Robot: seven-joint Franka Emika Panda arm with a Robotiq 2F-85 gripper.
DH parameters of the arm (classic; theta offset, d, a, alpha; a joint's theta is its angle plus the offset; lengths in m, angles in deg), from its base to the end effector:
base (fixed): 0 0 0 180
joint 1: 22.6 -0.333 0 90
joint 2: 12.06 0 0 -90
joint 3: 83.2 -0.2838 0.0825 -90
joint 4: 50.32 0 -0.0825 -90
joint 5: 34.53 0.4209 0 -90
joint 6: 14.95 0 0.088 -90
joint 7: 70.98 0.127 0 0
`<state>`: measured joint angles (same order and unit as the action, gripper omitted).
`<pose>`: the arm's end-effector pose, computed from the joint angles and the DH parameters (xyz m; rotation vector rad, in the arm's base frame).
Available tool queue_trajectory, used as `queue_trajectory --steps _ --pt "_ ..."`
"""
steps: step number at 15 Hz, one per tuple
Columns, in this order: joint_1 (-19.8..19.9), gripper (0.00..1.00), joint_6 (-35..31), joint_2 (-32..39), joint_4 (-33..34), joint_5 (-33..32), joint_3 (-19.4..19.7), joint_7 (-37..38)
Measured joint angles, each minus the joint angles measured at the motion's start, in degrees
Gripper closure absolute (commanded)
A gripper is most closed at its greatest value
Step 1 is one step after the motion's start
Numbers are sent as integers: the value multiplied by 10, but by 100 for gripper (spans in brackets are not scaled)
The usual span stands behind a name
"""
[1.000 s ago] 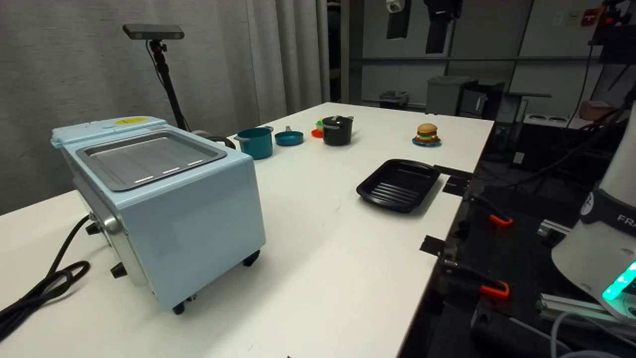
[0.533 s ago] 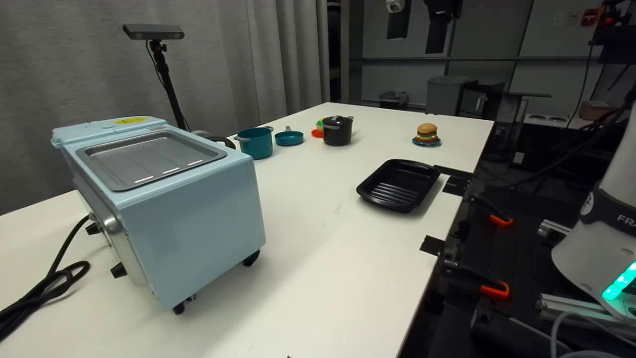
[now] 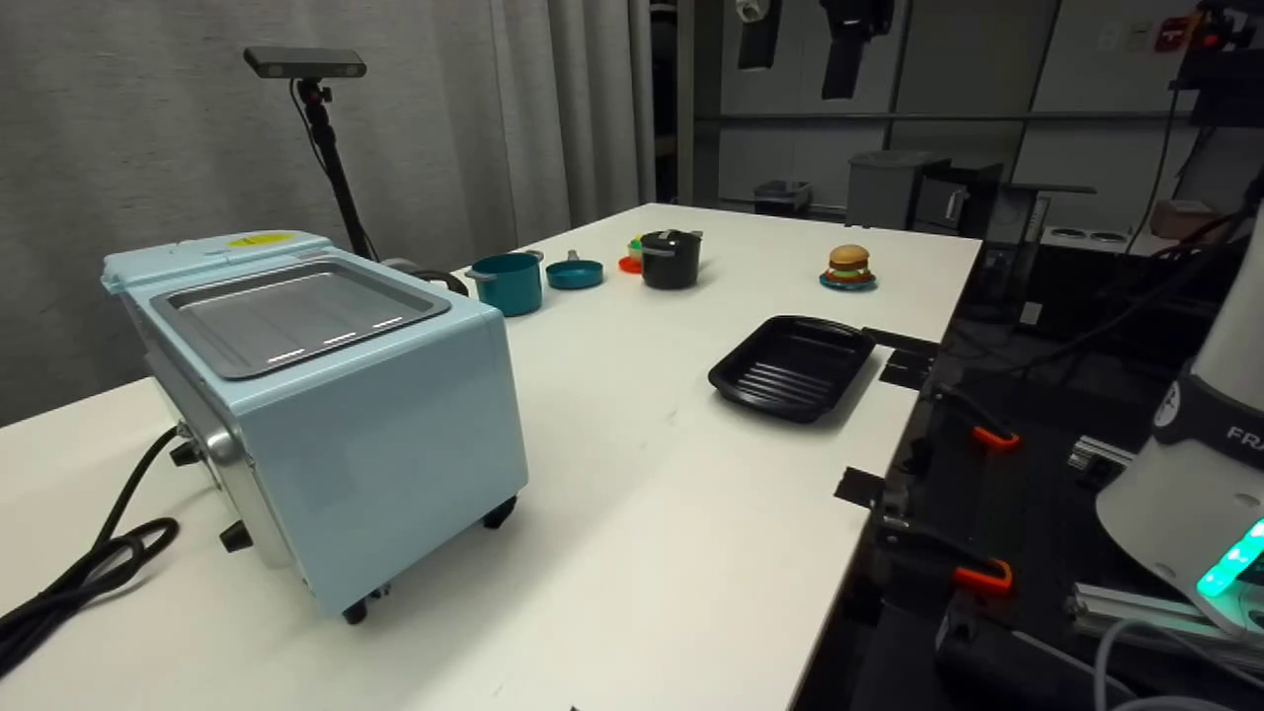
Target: Uncover the pot and put it on the table
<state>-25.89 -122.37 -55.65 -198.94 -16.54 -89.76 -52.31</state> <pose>0.3776 0.0919 0.4433 -2.8885 0.3956 0.0162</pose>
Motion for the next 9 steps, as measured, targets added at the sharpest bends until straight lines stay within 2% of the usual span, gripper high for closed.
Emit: queue_trajectory --steps 5,9 --pt "58 0 -8 73 86 -30 44 -4" --pt "82 0 -14 145 163 -53 74 -12"
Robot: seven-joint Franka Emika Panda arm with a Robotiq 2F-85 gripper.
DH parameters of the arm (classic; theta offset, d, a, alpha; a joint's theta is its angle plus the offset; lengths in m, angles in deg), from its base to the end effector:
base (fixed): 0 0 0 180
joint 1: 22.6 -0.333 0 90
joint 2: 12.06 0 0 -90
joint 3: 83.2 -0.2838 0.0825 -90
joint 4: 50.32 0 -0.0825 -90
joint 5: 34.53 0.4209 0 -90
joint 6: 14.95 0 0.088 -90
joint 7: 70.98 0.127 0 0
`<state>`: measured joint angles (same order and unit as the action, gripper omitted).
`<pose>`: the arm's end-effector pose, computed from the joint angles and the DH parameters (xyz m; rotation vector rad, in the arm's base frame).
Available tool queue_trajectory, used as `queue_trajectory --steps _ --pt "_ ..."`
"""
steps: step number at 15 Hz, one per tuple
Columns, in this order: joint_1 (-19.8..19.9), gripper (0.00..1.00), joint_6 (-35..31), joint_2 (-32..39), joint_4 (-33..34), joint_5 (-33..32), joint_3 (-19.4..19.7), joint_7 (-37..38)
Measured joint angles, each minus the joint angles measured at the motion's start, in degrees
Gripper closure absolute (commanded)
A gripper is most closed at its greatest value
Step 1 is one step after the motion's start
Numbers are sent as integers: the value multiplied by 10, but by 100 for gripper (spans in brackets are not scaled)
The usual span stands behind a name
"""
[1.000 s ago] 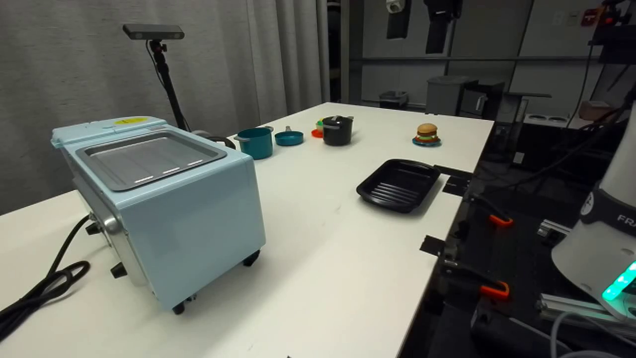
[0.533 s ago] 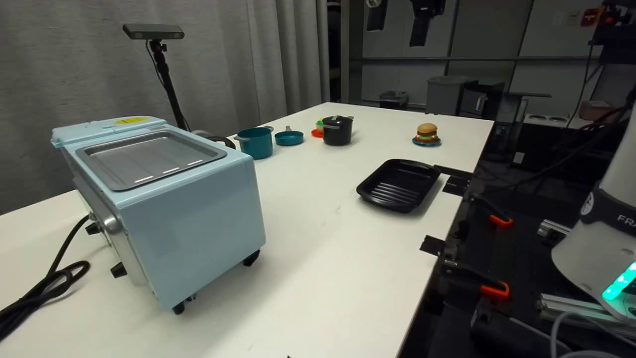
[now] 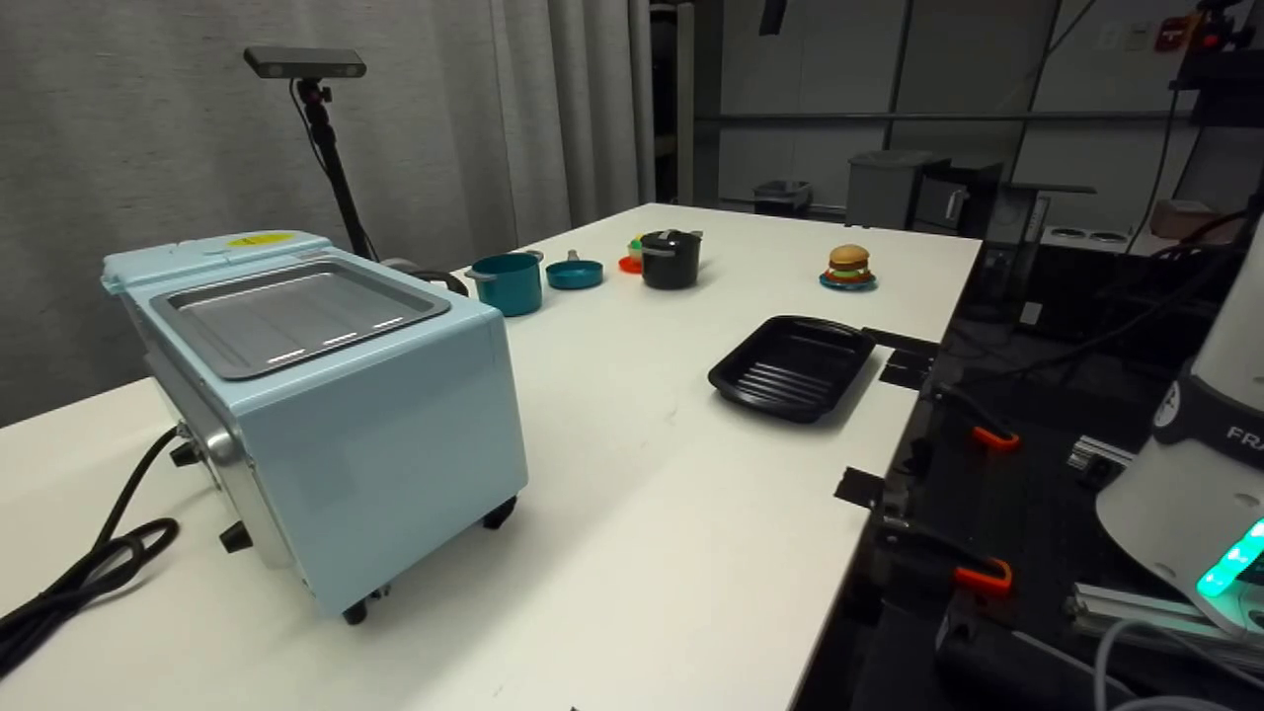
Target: Uncover the pot and put it on the table
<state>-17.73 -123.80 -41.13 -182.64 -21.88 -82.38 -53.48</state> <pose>0.4630 -0.0262 0.4894 -2.8334 0.6704 -0.1080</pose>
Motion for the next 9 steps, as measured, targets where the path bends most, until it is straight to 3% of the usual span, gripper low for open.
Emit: queue_trajectory --steps 4,9 --pt "9 0 -38 83 73 -9 26 -21" --pt "8 0 -129 192 110 -9 28 -25"
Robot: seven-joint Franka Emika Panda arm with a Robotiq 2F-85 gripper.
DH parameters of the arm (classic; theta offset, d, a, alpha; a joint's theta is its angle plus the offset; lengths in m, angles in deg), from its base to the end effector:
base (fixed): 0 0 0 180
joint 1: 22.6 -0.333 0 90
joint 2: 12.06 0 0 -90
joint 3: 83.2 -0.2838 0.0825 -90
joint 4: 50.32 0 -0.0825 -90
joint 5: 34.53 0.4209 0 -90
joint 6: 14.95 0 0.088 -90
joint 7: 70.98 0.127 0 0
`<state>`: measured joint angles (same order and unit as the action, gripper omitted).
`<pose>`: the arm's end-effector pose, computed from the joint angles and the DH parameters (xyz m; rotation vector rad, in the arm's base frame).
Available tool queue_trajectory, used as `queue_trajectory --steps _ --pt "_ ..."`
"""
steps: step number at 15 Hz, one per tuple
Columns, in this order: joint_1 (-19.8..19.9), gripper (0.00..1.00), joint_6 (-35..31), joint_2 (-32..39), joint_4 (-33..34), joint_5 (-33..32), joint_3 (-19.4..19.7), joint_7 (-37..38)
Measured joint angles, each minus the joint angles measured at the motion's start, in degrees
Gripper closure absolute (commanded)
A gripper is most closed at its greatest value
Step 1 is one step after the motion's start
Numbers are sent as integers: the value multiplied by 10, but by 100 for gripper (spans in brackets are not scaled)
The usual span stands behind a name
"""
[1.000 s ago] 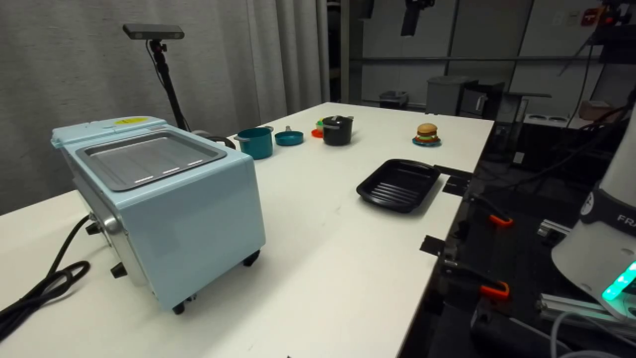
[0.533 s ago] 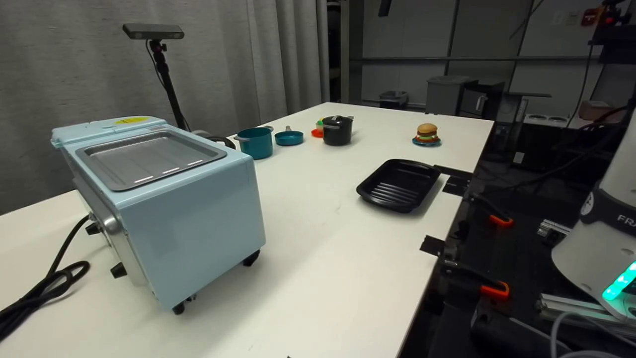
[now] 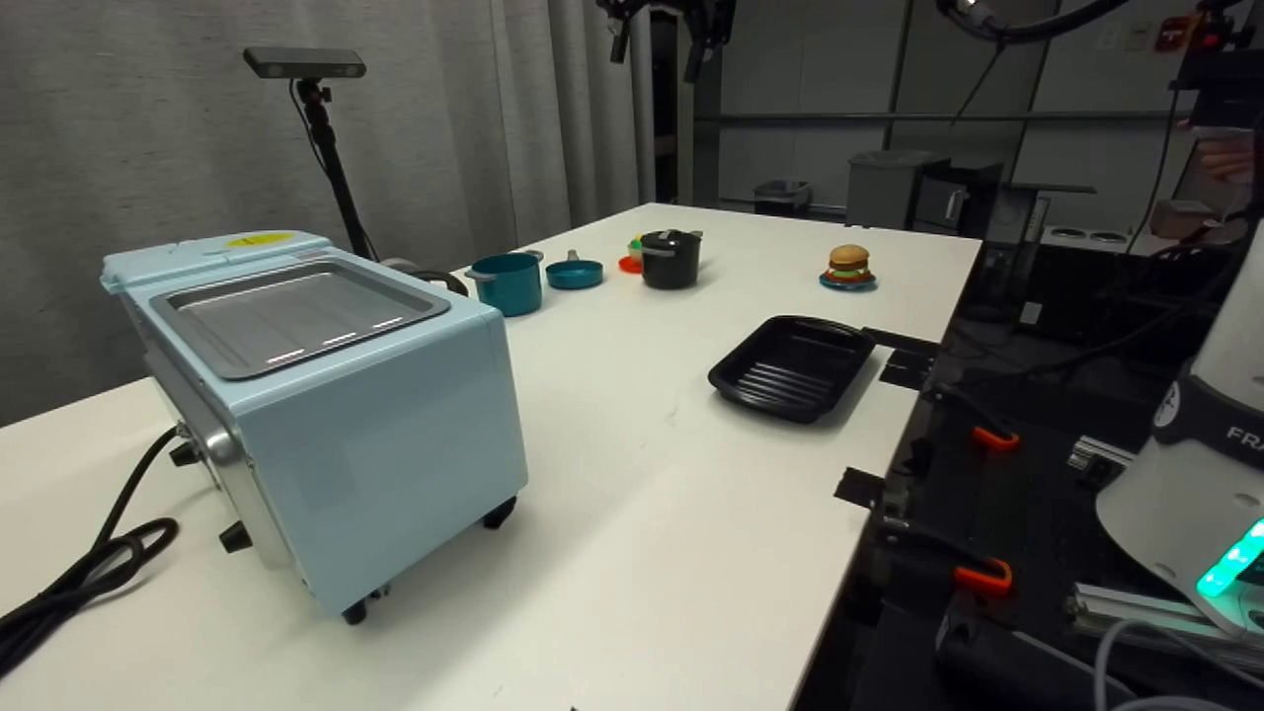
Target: Uncover the pot and put it on the table
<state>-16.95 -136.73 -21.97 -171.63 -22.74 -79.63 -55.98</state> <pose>0.5590 -0.0786 0.4421 -2.8307 0.7463 -0.2496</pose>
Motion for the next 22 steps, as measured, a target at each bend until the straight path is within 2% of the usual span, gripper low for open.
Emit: queue_trajectory --steps 5,11,22 --pt "0 0 -45 92 51 -4 2 0" --pt "4 0 -47 165 130 -28 28 0" --pt "57 0 -50 290 287 -22 69 2"
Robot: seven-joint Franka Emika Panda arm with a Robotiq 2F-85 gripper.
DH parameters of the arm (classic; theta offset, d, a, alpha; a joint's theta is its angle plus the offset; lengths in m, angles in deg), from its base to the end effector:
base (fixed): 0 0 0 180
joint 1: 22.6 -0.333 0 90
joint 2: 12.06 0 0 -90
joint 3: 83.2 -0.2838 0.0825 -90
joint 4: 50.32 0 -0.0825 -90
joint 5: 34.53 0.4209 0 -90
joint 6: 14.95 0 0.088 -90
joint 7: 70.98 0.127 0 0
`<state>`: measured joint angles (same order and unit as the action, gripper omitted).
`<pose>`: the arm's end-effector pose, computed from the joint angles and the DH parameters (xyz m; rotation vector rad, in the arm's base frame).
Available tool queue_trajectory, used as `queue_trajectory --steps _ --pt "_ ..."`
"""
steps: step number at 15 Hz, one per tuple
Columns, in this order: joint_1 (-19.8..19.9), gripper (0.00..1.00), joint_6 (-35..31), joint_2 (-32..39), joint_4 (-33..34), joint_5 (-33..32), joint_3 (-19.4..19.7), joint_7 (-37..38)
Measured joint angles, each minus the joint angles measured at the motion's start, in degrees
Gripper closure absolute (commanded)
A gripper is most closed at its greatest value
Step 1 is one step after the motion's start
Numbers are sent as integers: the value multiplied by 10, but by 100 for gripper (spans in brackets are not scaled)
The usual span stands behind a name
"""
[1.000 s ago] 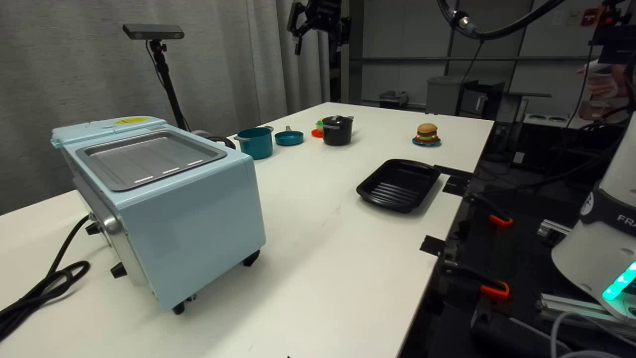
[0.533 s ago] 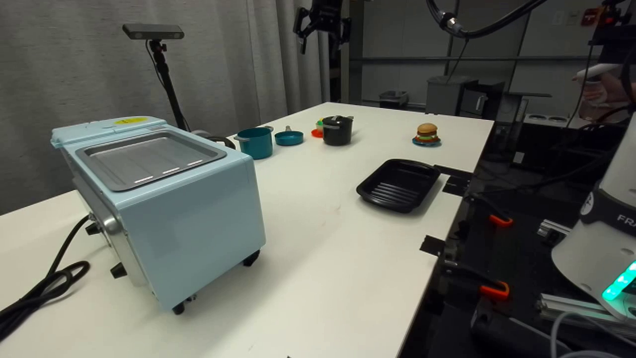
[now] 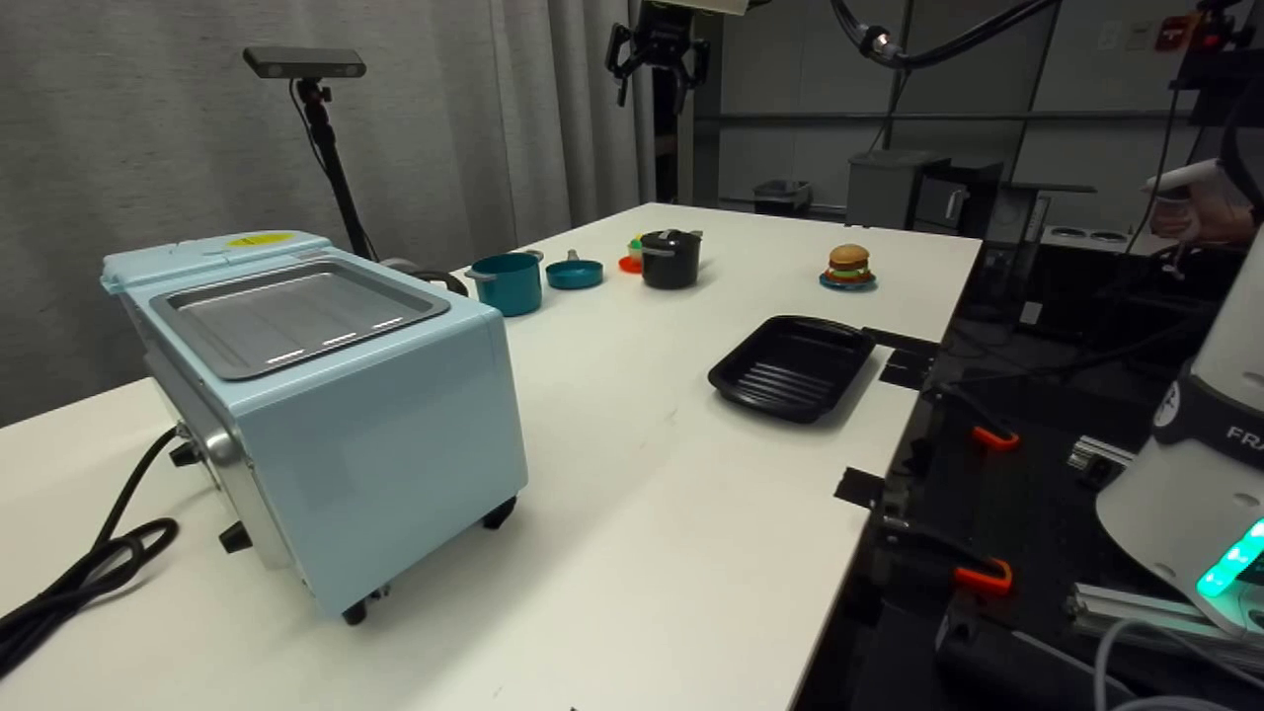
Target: Uncover the pot and put it on the table
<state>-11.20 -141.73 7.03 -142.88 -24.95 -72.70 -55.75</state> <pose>0.6662 -0.2471 0.3997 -2.8494 1.0596 -0.4208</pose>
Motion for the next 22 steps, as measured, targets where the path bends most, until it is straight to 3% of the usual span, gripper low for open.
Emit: queue_trajectory --steps 10,22 --pt "48 0 -43 112 87 58 7 56" --pt "54 0 -117 210 109 80 3 141"
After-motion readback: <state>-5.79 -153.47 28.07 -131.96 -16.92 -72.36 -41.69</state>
